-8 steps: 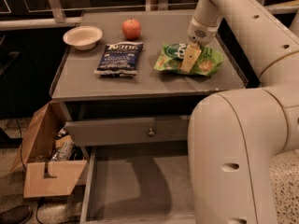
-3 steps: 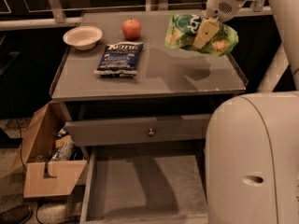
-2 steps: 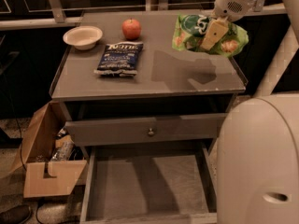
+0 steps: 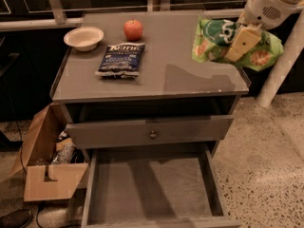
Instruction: Place green rice chip bag into middle drawer
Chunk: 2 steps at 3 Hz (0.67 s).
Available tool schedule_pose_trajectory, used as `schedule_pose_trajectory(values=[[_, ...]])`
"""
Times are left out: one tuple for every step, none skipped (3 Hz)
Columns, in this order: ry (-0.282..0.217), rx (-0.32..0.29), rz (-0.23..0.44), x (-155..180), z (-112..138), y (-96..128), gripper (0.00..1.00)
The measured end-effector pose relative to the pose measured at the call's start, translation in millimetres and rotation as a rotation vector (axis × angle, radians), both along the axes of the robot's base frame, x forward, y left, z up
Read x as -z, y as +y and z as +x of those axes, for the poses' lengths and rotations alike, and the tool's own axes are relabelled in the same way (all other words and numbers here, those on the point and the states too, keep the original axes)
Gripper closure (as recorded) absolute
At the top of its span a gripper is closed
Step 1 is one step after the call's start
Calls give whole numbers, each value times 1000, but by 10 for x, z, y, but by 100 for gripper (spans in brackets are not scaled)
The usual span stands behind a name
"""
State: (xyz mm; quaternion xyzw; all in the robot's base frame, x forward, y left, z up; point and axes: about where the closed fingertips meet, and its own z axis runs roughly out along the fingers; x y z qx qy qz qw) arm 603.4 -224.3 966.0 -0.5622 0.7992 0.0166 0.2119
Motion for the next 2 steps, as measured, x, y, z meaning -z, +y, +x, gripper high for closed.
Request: schedule_pose_trajectory(values=[[47, -10, -6, 201, -121, 40, 100], [55, -3, 1, 308, -144, 64, 100]])
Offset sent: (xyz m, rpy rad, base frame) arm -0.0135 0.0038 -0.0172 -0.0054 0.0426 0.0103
